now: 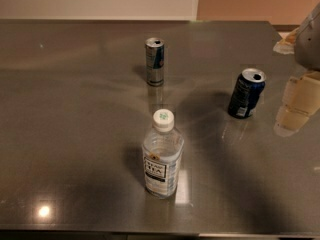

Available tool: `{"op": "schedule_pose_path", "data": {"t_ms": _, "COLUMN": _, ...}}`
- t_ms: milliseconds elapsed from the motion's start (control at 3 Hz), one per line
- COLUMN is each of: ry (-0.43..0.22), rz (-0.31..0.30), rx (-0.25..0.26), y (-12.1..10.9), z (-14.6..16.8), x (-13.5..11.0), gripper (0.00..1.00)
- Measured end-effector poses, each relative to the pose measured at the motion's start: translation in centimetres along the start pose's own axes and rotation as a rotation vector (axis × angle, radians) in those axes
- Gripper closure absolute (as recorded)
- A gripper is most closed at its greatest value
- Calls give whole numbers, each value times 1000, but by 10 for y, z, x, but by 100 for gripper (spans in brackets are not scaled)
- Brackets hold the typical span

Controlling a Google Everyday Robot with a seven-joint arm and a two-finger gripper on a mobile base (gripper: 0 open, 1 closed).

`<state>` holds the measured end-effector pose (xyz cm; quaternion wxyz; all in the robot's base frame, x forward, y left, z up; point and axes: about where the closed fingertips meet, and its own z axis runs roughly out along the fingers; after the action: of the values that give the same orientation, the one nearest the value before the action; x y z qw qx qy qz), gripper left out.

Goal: Move blue plastic bottle near redbull can

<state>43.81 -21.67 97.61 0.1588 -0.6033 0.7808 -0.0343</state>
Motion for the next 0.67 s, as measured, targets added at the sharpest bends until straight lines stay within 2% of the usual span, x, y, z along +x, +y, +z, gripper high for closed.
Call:
{"op": "schedule_pose_path", "data": {"t_ms": 333, "ry": 0, "rz": 0, "rx": 0, "y": 0, "z": 0, "x": 0, "gripper": 0}}
{"op": "schedule_pose_path", "data": {"t_ms": 667, "ry": -55, "rz": -32, "rx": -39, "y": 3, "z": -2, "x": -13, "gripper": 0}}
